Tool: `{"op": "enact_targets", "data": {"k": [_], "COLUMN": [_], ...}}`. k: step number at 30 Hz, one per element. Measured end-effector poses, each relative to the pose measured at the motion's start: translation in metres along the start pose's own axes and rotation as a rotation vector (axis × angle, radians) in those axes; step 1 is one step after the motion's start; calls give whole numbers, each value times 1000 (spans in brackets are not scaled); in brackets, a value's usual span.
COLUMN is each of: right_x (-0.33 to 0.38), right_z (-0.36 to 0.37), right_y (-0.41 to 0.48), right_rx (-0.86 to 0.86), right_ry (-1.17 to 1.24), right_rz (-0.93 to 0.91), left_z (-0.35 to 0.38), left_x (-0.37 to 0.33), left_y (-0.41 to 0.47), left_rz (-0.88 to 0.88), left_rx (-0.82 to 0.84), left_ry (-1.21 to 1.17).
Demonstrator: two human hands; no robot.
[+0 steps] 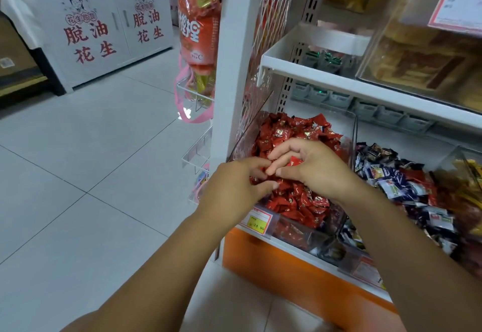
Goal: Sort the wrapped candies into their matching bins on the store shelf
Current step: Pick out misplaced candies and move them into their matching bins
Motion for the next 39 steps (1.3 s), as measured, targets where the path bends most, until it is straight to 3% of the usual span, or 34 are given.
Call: {"op": "enact_targets", "data": {"k": [4, 8, 11, 13, 16, 22, 27, 30, 33, 39], "right_x": [-8, -12, -1, -9, -28, 3, 18, 10, -10, -50], "right_z": [1, -20, 11, 43, 61, 17, 34, 25, 13, 66], "right_y": [-1, 3, 4, 3, 9, 12, 5, 15, 31, 57], "right_rx": [-9, -88, 108, 273, 290, 15, 146, 51, -76, 69], "right_ry": [-11, -437, -372, -475, -626, -347, 77, 109, -38, -492], "right_rz": [56, 79, -4, -6, 9, -53, 0, 59, 89, 130], "left_z": [-8, -29, -38, -39, -39, -37, -37, -47, -54, -58], "left_x": [7, 15, 21, 22, 23, 20, 15, 23, 30, 37], "left_y": [5, -1, -7, -11, -14, -16, -15, -15, -17, -20], "left_rz": [-35, -59, -68, -67, -64, -48, 21, -31, -61, -90], "left_rx": [-79, -148, -138, -104, -72, -22, -66, -125, -126, -121], "left_ry": [-50, 6, 126, 176, 223, 188, 134, 109, 90, -9]}}
Point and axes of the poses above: each hand's wrist, its own y-axis towards the middle knuckle, its own z-axis out of the palm, x = y × z, the point moved 9 cm from there along y, towards the middle knuckle, and after that the axes turned 2 degrees about -z, right-handed, at the moved point
